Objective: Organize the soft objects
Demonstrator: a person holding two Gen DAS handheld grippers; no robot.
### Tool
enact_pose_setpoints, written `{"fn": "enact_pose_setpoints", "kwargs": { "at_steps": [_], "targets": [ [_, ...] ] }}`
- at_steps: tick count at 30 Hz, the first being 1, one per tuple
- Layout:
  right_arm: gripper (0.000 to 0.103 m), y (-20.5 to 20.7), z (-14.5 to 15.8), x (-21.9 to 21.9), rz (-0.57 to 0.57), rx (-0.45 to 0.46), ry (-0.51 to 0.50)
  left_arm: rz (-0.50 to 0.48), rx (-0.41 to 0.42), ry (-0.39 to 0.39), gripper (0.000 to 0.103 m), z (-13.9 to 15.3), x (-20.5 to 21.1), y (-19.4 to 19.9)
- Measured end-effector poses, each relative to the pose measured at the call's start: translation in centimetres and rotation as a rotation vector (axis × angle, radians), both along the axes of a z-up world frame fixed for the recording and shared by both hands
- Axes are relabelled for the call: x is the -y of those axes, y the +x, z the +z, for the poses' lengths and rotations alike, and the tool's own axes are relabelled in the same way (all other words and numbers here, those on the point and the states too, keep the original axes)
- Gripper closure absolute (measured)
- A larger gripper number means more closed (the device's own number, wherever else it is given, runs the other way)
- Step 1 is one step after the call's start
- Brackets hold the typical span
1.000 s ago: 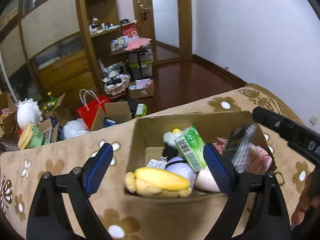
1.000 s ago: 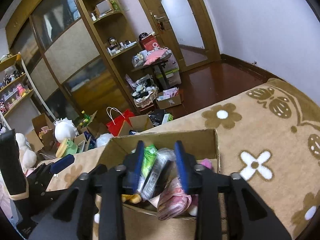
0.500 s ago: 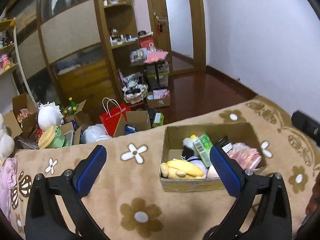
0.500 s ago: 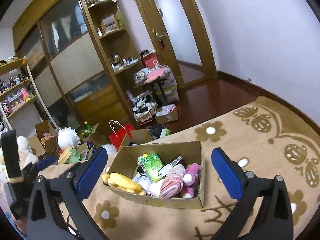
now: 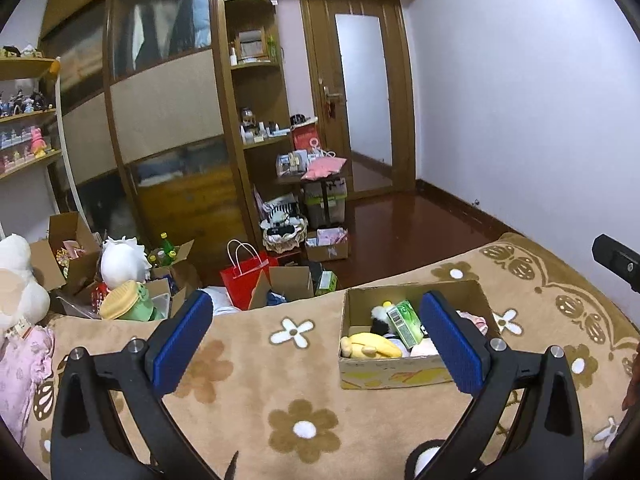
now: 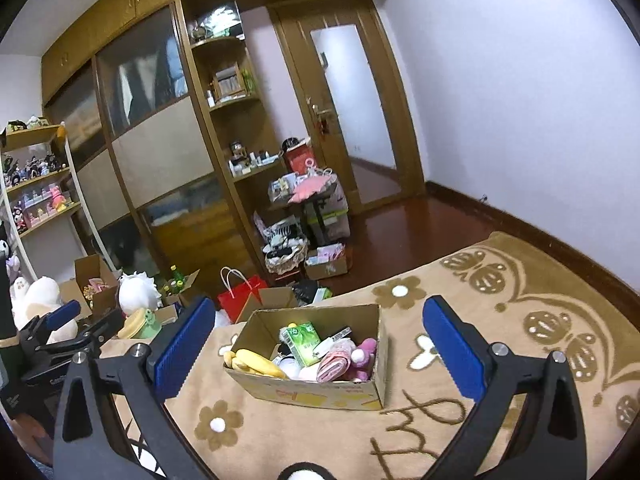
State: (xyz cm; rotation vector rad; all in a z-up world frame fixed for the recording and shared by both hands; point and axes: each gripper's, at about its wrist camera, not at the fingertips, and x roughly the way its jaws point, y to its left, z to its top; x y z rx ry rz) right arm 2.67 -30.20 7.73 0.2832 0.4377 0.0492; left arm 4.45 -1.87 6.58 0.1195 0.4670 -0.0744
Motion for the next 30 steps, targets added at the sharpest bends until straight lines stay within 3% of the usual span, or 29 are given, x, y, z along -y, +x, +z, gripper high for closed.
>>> {"fn": "enact_pose_setpoints", "kwargs": {
  "at_steps": [14, 30],
  "targets": [
    [0.0, -3.7, -3.2, -1.0, -0.051, -0.048, -0.046, -0.075, 0.031, 0.011, 0.001, -2.2, -0.4, -3.3],
    [0.0, -3.1, -7.2, -0.9, -0.074, -0.091, -0.073, -0.105, -0.008, 0.026, 0.001, -5.5, -0.1, -1.2]
  ]
}}
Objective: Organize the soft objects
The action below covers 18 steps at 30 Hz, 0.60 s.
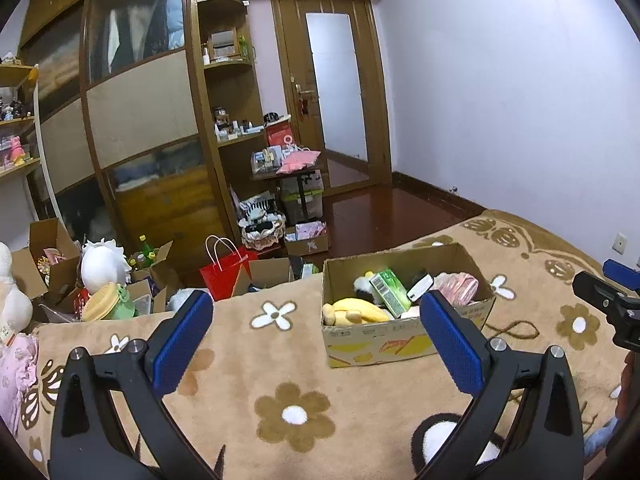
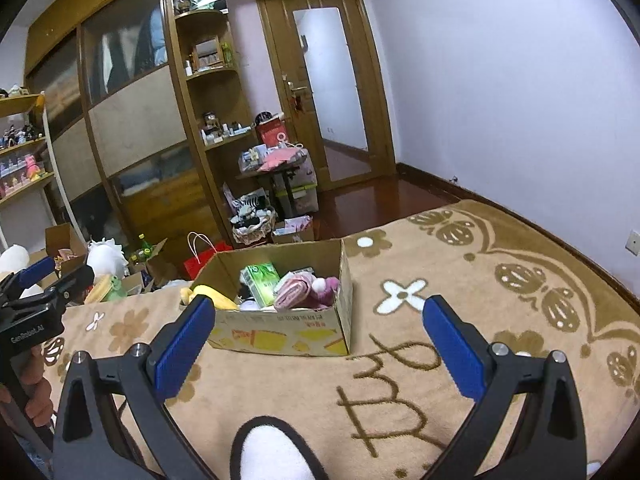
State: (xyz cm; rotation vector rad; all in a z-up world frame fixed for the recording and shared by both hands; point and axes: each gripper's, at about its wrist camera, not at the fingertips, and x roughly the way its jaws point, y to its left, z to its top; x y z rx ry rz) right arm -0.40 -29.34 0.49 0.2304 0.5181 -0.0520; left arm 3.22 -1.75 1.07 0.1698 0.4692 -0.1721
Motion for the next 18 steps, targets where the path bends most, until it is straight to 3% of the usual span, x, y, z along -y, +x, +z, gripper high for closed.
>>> {"fn": "enact_pose_setpoints", "kwargs": {
  "at_steps": [18],
  "targets": [
    [0.0, 1.2, -1.8, 0.0, -0.002, -0.003, -0.03, 0.013, -0.032, -0.005, 0.001, -2.0, 0.4, 1.2]
  ]
}}
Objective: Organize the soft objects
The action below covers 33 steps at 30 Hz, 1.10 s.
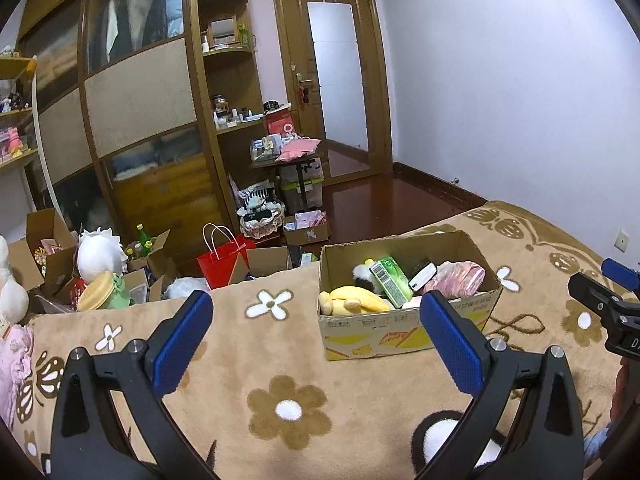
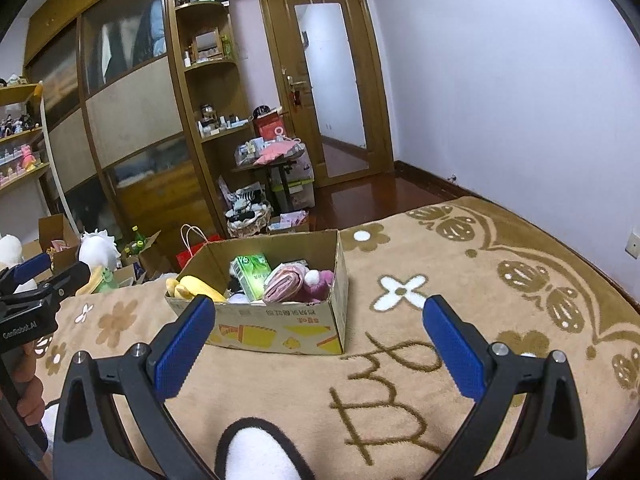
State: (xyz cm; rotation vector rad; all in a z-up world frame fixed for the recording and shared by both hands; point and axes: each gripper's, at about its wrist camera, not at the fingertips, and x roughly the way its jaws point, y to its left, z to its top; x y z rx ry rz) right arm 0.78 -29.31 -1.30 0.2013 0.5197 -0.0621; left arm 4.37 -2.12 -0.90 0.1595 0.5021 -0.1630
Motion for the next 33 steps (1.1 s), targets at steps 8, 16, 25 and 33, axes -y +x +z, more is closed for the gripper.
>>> {"fn": "enact_pose_setpoints", "kwargs": {
  "at_steps": [8, 16, 25, 33],
  "targets": [
    [0.0, -0.18, 0.26, 0.28, -0.011, 0.02, -0.001, 0.01, 0.004, 0.001, 0.001, -0.31, -0.16, 0.03],
    [0.0, -0.06, 0.2, 0.35, -0.009, 0.015, -0.009, 0.013, 0.014, -0.002, 0.001, -0.01, -0.44, -0.08],
    [0.0, 0.07, 0.11, 0.3, -0.005, 0.009, -0.011, 0.019, 0.007, 0.003, 0.001, -0.24, -0.3, 0.14],
    [0.0, 0.22, 0.0, 0.17, 0.0, 0.004, -0.015, 0.015, 0.011, 0.017, 0.001, -0.32, 0.0, 0.16]
  ]
}}
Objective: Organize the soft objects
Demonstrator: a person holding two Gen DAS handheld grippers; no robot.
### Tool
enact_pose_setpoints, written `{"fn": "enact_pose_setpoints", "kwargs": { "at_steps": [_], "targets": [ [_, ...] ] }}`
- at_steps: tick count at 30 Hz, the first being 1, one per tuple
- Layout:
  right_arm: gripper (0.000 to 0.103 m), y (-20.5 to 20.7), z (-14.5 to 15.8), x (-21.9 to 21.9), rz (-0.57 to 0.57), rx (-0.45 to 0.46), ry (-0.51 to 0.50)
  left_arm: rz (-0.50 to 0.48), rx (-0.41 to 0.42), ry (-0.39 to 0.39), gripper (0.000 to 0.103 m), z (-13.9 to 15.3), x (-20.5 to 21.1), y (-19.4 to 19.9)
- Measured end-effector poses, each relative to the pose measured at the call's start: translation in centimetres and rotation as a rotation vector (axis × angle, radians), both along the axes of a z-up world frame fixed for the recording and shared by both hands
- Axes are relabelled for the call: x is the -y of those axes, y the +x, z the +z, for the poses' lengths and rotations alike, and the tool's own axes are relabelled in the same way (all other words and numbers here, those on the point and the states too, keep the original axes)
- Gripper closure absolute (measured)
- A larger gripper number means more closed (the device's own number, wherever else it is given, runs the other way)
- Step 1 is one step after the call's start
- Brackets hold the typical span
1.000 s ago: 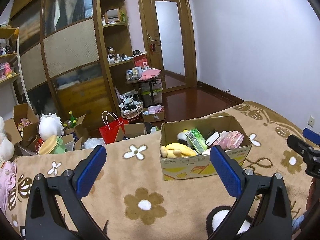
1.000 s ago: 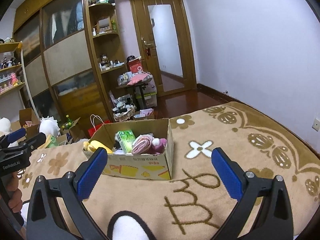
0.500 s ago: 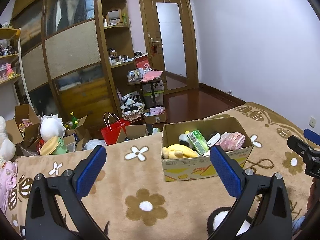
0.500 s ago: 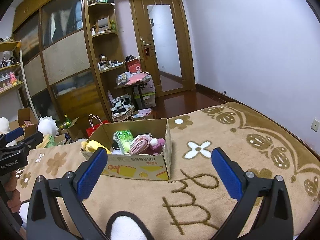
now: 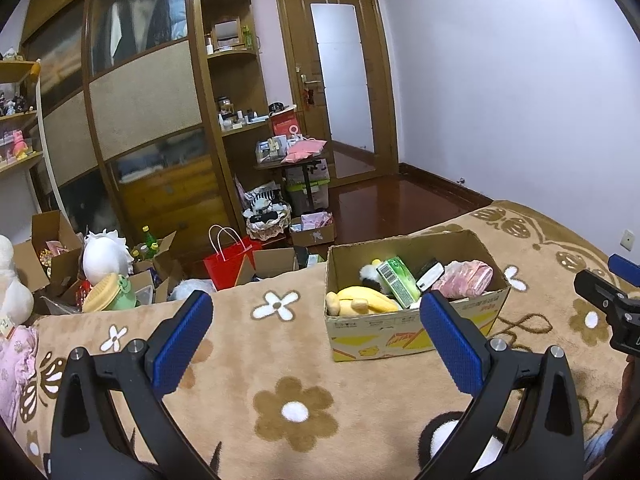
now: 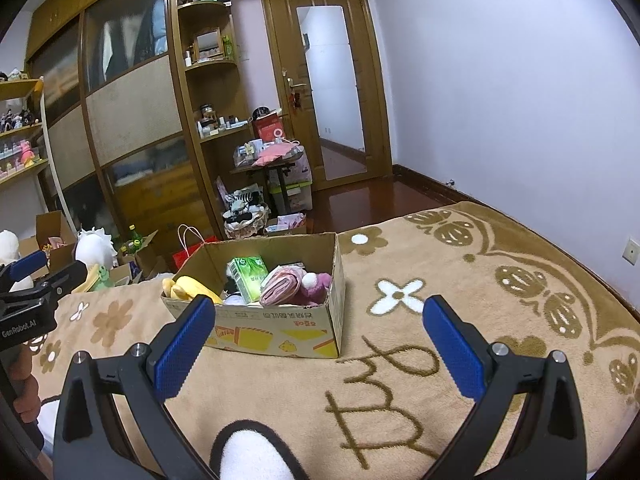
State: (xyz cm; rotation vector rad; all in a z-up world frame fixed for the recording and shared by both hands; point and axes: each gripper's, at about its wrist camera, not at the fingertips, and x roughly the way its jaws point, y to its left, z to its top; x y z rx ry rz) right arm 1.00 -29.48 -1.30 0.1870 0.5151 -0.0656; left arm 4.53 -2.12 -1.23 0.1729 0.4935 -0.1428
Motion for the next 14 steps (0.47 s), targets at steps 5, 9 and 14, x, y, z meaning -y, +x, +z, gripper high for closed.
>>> {"fn": "enact_pose_setpoints", "kwargs": {
  "at_steps": [5, 9, 14],
  "targets": [
    [0.0, 0.06, -0.05, 0.01, 0.003, 0.0, 0.0, 0.002, 0.0, 0.001, 0.001, -0.04, 0.03, -0.05],
    [0.0, 0.06, -0.04, 0.01, 0.001, 0.0, -0.002, 0.006, -0.002, -0.005, 0.001, -0.02, -0.1, 0.01],
    [0.0, 0.06, -0.03, -0.01, 0.005, 0.0, -0.001, 0.008, -0.008, 0.004, 0.001, -0.16, -0.12, 0.14]
  ]
}}
